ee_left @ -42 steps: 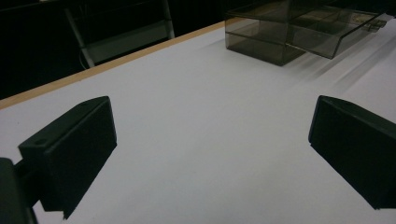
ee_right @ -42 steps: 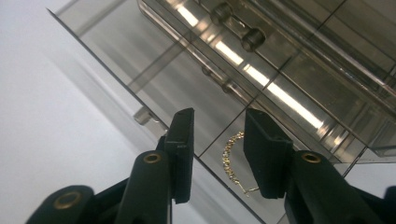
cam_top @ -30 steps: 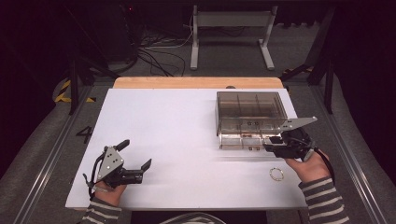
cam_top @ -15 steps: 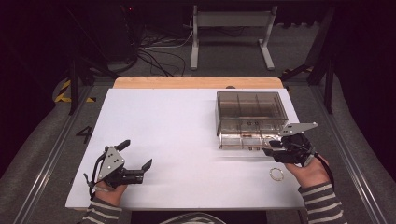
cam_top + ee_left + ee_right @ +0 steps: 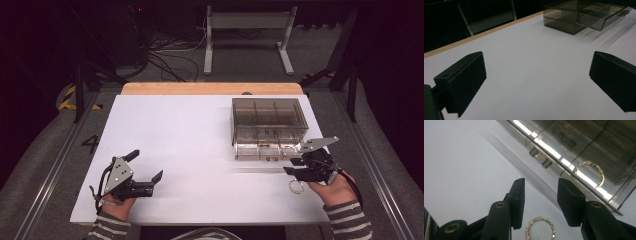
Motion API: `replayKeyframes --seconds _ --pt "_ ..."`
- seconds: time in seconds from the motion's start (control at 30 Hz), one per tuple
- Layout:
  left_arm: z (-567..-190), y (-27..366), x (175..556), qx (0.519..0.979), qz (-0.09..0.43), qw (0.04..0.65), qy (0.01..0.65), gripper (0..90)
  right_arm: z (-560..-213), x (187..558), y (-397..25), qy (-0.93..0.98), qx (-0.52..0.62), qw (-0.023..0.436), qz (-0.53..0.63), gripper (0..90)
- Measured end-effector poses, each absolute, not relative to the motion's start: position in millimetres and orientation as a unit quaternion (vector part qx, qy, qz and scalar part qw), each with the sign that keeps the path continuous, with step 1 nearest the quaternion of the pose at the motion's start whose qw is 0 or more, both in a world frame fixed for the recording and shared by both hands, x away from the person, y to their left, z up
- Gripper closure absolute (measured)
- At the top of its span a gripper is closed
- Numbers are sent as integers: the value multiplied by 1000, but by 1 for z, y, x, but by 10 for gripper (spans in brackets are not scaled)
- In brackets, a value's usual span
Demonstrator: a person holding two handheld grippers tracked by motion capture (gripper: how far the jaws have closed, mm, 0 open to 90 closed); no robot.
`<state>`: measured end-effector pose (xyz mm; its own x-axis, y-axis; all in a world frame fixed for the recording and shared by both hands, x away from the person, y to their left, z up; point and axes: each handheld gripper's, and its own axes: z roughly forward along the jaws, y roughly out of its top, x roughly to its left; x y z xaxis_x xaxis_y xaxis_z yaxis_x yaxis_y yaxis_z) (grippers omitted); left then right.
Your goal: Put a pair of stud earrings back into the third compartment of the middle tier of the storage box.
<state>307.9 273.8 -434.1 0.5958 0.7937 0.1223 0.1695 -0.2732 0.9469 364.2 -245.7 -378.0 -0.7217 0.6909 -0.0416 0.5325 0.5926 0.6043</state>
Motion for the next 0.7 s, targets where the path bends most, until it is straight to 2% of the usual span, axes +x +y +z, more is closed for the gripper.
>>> replayKeyframes --seconds 0.7 --pt "-434 274 308 736 308 507 327 17 -409 355 -254 899 353 101 239 590"
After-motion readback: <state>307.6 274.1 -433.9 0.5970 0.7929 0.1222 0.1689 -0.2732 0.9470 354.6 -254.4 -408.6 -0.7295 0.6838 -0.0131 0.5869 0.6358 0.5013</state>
